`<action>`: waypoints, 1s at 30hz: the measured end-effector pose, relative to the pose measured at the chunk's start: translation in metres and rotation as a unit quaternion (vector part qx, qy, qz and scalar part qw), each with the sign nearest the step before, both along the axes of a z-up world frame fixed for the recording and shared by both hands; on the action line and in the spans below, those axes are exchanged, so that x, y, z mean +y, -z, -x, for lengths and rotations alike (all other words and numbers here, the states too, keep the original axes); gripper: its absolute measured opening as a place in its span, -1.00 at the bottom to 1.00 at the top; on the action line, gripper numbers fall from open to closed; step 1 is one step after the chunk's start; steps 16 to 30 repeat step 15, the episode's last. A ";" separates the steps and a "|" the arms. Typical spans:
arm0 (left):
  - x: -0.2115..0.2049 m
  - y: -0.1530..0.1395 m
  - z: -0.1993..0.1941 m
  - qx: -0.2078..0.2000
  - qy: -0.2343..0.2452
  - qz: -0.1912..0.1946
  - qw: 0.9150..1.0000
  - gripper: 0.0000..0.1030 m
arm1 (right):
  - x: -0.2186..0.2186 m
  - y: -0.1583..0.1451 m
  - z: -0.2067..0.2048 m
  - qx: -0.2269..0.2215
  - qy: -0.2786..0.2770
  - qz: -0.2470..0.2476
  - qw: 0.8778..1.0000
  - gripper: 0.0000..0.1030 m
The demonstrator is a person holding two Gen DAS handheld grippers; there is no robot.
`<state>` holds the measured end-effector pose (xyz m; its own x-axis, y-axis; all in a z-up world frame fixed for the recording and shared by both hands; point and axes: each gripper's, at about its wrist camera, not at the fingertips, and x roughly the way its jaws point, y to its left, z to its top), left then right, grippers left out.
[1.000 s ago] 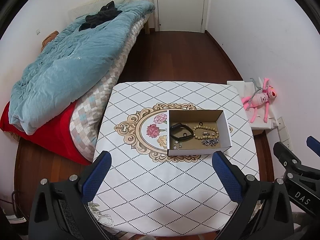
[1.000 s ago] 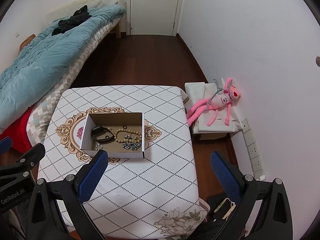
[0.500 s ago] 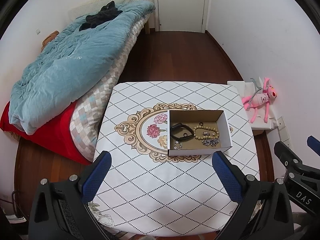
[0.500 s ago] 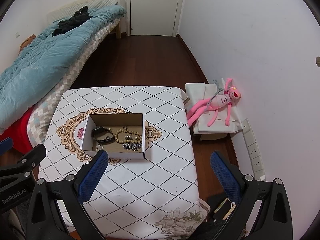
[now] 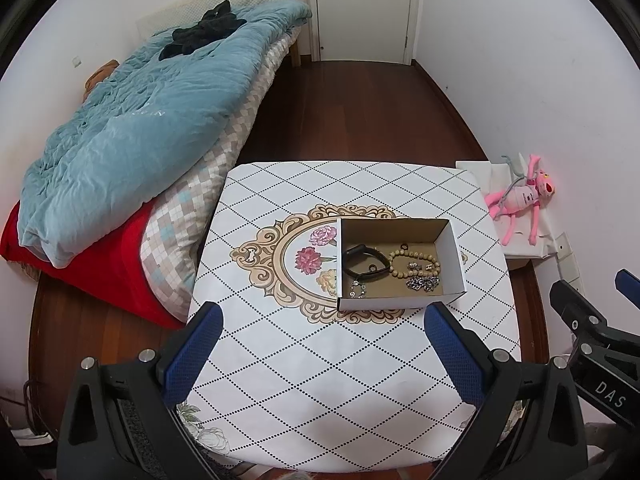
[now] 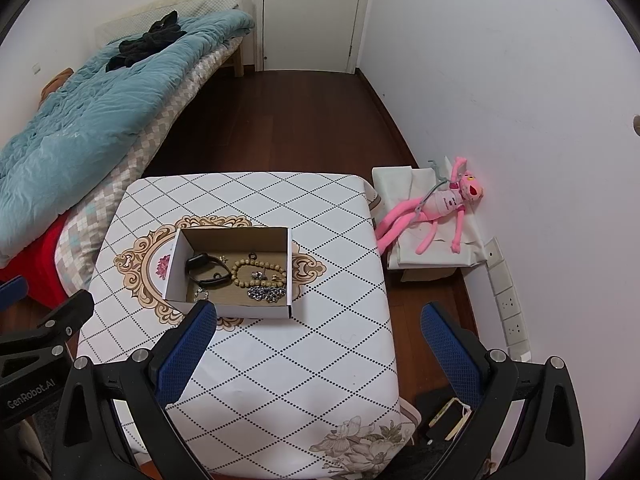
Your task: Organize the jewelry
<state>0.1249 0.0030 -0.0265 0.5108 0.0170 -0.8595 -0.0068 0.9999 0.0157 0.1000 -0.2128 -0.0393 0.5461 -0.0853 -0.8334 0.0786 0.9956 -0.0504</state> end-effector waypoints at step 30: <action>0.001 0.001 0.001 -0.005 -0.001 0.003 1.000 1.00 | 0.001 -0.001 -0.002 0.001 -0.004 0.002 1.000 1.00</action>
